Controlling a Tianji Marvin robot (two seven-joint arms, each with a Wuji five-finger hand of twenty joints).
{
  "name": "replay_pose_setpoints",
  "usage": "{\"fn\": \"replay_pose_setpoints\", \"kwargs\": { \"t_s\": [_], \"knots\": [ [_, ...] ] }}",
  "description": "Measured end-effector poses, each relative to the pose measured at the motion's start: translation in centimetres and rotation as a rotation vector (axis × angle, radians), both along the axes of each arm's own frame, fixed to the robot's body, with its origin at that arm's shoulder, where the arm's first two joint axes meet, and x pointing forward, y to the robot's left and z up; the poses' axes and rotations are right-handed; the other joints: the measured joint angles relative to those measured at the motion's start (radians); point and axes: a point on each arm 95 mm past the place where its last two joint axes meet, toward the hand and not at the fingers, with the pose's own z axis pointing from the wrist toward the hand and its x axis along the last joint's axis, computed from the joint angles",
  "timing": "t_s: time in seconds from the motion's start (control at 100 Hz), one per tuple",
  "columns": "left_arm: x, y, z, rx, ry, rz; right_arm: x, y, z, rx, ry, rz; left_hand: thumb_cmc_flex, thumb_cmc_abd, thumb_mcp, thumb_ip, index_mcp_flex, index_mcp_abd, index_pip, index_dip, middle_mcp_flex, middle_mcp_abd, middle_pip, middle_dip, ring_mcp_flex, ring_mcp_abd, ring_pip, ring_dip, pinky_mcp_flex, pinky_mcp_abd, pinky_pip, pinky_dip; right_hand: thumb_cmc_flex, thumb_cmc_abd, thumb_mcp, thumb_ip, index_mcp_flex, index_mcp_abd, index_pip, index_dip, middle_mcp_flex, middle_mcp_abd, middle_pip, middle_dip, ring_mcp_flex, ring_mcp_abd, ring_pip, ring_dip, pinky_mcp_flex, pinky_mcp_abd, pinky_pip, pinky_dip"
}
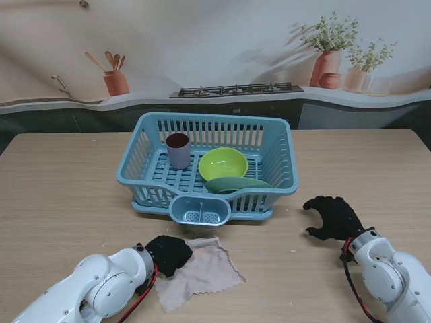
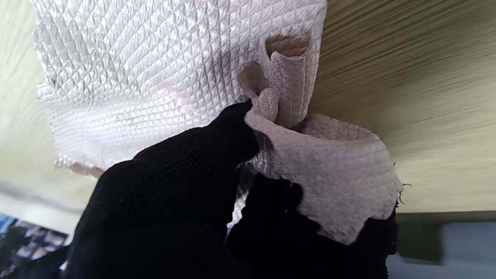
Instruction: Clear dishes and wipe the table
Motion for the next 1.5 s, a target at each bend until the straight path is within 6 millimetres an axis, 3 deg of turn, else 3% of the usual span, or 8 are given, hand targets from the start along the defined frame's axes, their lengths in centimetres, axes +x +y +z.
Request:
{"fn": "replay_pose_setpoints", "kwargs": {
  "t_s": [0.33, 0.44, 0.52, 0.73, 0.87, 1.09, 1.28, 1.5],
  "knots": [
    [-0.6, 1.4, -0.2, -0.087, 0.025, 0.075, 0.0, 0.1, -0.1, -0.001, 0.006, 0.001, -0.135, 0.001, 0.027, -0.001, -0.042, -0.019, -0.069, 0.054, -0.123, 0.018, 0.09, -0.012, -0.05, -0.046, 0.155, 0.109, -0.022, -0.024, 0.033, 0.037, 0.0, 0.0, 0.0, 0.0, 0.001, 0.0, -0.006, 0.0, 0.0, 0.0, 0.0, 0.0, 0.0, 0.0, 0.0, 0.0, 0.0, 0.0, 0.0, 0.01],
    [-0.4, 0.5, -0.2, -0.063, 0.063, 0.042, 0.0, 0.1, -0.1, -0.002, 0.008, 0.002, -0.166, 0.014, 0.037, -0.001, -0.106, -0.06, 0.028, 0.054, -0.145, 0.015, 0.16, 0.023, -0.063, -0.058, 0.25, 0.153, -0.028, -0.027, 0.056, 0.111, 0.0, 0.0, 0.0, 0.0, 0.002, 0.0, -0.006, 0.0, 0.0, 0.0, 0.0, 0.0, 0.0, 0.0, 0.0, 0.0, 0.0, 0.0, 0.0, 0.01],
    [-0.3, -0.2, -0.1, -0.039, 0.091, 0.021, 0.0, 0.1, -0.1, -0.001, 0.008, 0.001, -0.184, 0.015, 0.036, -0.001, -0.107, -0.09, 0.065, 0.054, -0.118, -0.018, 0.232, 0.098, -0.007, -0.121, 0.34, 0.189, 0.041, -0.045, 0.109, 0.158, 0.0, 0.0, 0.0, 0.0, 0.013, 0.0, -0.008, 0.001, 0.0, 0.0, -0.001, 0.0, 0.0, 0.0, 0.0, 0.0, 0.0, 0.0, 0.0, 0.01],
    [-0.2, -1.3, -0.1, 0.017, 0.085, -0.005, 0.0, 0.1, -0.1, 0.003, 0.008, 0.0, -0.151, 0.071, -0.088, -0.023, 0.04, -0.131, 0.023, 0.012, -0.024, -0.068, 0.314, 0.181, 0.113, -0.184, 0.466, 0.164, 0.211, -0.067, 0.212, 0.026, 0.0, 0.001, 0.0, 0.0, 0.021, 0.0, -0.014, 0.001, 0.0, 0.0, -0.001, 0.0, 0.0, 0.0, 0.0, 0.0, 0.0, 0.0, 0.0, 0.011],
    [0.0, -0.8, 0.3, 0.058, 0.033, 0.0, 0.0, 0.1, -0.1, 0.004, 0.008, -0.001, -0.132, 0.14, -0.234, -0.04, 0.053, -0.182, -0.035, 0.035, -0.029, -0.068, 0.318, 0.219, 0.101, -0.184, 0.468, 0.175, 0.166, -0.041, 0.216, 0.015, 0.0, 0.012, -0.001, 0.0, 0.028, 0.0, -0.01, 0.001, 0.0, 0.0, -0.001, 0.0, 0.0, 0.0, 0.0, 0.0, 0.0, 0.0, 0.0, 0.012],
    [-0.7, 3.1, 0.2, 0.052, -0.032, 0.125, 0.0, -0.1, -0.1, 0.003, 0.006, -0.002, -0.092, 0.233, -0.247, -0.041, -0.018, -0.098, -0.068, 0.165, -0.083, -0.073, 0.302, 0.353, -0.054, -0.107, 0.31, 0.224, -0.078, 0.088, 0.0, 0.238, 0.0, 0.012, -0.001, 0.0, 0.029, 0.0, -0.01, 0.002, 0.0, 0.0, -0.001, 0.0, 0.0, 0.0, 0.0, 0.0, 0.0, 0.0, 0.0, 0.012],
    [-2.0, 6.7, 0.3, 0.114, -0.078, 0.19, 0.0, -0.1, -0.2, 0.002, 0.006, -0.002, -0.092, 0.256, -0.222, -0.041, -0.037, -0.071, -0.082, 0.202, -0.068, -0.113, 0.212, 0.448, -0.095, -0.036, 0.21, 0.179, -0.134, 0.098, -0.107, 0.238, 0.0, 0.012, -0.001, 0.0, 0.029, 0.0, -0.01, 0.002, 0.0, 0.0, -0.002, 0.0, 0.0, 0.0, 0.0, 0.0, -0.004, 0.0, 0.0, 0.012],
    [-2.9, 8.0, 0.2, 0.09, -0.091, 0.212, 0.1, 0.0, -0.2, 0.001, 0.008, 0.0, -0.081, 0.263, -0.224, -0.041, -0.038, -0.051, -0.099, 0.226, -0.041, -0.142, 0.084, 0.525, -0.129, 0.007, 0.06, 0.115, -0.209, 0.098, -0.158, 0.192, 0.0, 0.012, -0.001, 0.0, 0.029, 0.0, -0.01, 0.002, 0.0, 0.0, -0.002, 0.0, 0.0, 0.0, 0.0, 0.0, -0.006, 0.0, 0.0, 0.012]
  ]
}}
